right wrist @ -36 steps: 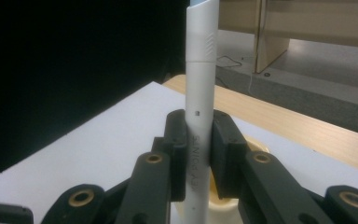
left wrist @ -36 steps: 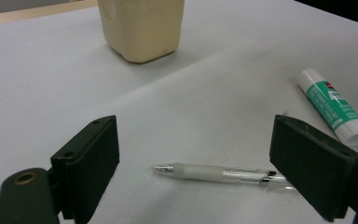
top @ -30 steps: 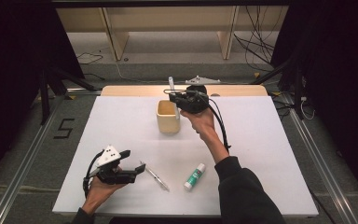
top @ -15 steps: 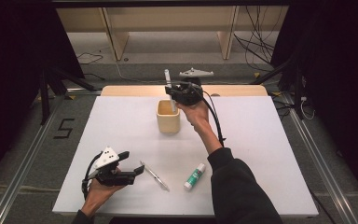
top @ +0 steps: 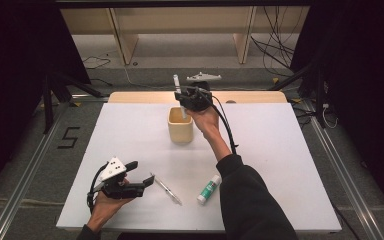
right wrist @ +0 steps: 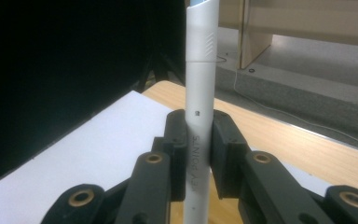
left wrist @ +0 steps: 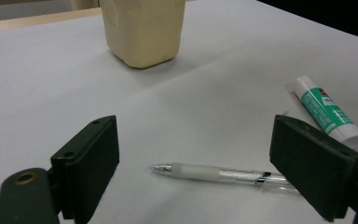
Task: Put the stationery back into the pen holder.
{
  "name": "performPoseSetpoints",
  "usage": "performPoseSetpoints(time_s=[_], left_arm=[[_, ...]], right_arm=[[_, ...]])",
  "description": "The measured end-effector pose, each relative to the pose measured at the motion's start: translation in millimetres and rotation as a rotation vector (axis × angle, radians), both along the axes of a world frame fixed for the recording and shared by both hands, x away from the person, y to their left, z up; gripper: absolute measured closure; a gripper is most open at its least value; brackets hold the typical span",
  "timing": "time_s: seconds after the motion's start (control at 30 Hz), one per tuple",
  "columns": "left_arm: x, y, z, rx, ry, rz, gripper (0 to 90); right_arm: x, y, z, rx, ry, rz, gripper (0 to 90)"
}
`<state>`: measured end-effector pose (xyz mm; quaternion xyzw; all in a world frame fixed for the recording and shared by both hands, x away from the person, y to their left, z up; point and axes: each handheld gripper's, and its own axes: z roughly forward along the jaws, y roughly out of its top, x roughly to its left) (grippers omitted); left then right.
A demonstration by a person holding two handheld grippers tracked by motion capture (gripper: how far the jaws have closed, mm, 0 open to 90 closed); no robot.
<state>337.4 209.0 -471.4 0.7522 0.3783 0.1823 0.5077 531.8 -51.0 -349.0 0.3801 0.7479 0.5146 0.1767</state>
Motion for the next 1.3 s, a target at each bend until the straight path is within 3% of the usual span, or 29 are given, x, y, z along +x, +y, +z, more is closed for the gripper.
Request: performPoseSetpoints(time_s=[0.37,0.87,1.3], left_arm=[[-0.2,-2.5,-1.7,-0.002,0.001,-0.008,15.7],[-0.3,-1.8,-2.1,-0.012,-0.003,0.003,15.7],[1.0,-1.0,-2.4,-0.010,0.008,0.010,15.7]], right_arm=[[8.0,4.8,-13.6,-0.025,0.023,-0.022,78.4],[5.4,20.9,-28.5,-0.064,0.035,-0.003,78.3],[6.7,21.1,-43.9,-0.079,0.062,-0.019,78.1]])
